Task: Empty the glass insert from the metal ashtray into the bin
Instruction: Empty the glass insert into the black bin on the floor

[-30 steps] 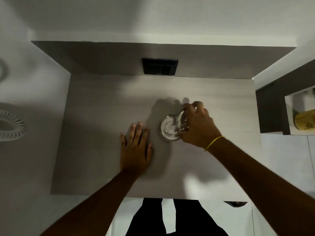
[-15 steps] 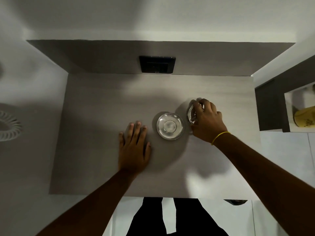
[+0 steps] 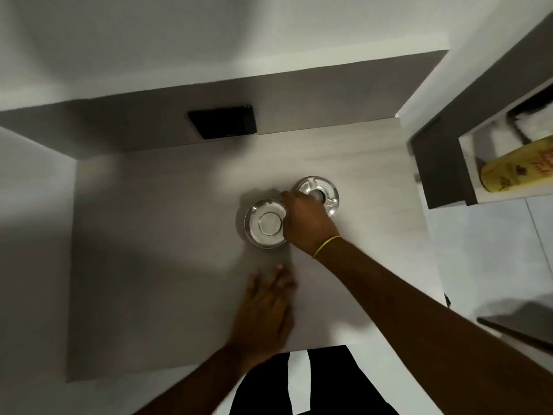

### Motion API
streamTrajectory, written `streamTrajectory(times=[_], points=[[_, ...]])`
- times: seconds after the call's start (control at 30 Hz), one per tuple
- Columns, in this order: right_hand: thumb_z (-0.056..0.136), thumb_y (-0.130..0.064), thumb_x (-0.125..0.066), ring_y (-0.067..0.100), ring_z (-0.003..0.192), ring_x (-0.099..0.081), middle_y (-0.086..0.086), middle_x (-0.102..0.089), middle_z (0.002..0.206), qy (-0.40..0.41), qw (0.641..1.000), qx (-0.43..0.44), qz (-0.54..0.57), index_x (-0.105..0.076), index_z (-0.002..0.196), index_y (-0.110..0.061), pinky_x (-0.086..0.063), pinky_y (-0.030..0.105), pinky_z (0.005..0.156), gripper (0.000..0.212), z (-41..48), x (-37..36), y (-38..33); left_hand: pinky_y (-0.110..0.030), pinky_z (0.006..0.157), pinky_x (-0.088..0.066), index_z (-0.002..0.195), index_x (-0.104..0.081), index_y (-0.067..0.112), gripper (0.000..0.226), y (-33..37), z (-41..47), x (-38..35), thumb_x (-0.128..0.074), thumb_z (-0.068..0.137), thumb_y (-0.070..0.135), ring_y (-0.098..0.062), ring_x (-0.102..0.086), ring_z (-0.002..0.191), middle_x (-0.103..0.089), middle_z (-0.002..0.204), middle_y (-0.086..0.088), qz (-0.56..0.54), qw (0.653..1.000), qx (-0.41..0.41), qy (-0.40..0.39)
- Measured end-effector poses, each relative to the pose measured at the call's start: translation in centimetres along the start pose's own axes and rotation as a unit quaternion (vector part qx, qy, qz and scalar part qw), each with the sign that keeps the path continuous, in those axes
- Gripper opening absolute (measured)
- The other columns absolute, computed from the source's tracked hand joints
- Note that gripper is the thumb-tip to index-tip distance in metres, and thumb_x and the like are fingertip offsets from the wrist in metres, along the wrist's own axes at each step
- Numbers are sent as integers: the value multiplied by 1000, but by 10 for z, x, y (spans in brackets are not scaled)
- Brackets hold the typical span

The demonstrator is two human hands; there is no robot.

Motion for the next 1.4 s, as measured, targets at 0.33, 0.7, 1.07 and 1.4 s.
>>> streamTrajectory(times=[0.33, 0.7, 1.07, 1.4], points=[[76, 1, -83, 20, 83, -79, 0, -79, 94, 232, 903, -213, 292, -74, 111, -20, -67, 45, 76, 42, -156, 76, 194, -62, 131, -27, 157, -53, 13, 55, 128, 132, -50, -55, 105, 32, -31, -34, 164, -43, 174, -8, -14, 967, -221, -124], [75, -3, -76, 39, 75, -75, -2, -69, 79, 338, 799, -438, 236, -56, 116, -41, -64, 51, 75, 59, -350, -11, 401, -62, 132, -21, 160, -49, 20, 60, 184, 186, -91, -48, 107, 47, -24, -23, 169, -35, 178, -2, 85, 920, -358, -137], [85, -2, -63, 46, 78, -70, 20, -53, 127, 87, 944, -313, -63, -16, 169, -38, -62, 51, 66, 103, -304, -163, 478, -57, 135, -13, 160, -44, 25, 56, 179, 186, -97, -44, 108, 47, -18, -14, 170, -31, 180, 1, 89, 921, -357, -128], [97, -9, -61, 40, 95, -71, 19, -51, 136, -9, 941, -291, -172, -28, 165, -17, -60, 46, 76, 76, -267, -246, 522, -63, 133, -21, 157, -51, 20, 57, 188, 187, -89, -43, 106, 44, -20, -21, 169, -39, 176, 0, 67, 929, -331, -154]])
Point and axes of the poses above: each hand's wrist, its own z-axis towards the middle knuckle, its own x-axis out of the back of the hand, y = z × x, the point moved 2 cm from there along z, towards the middle knuckle
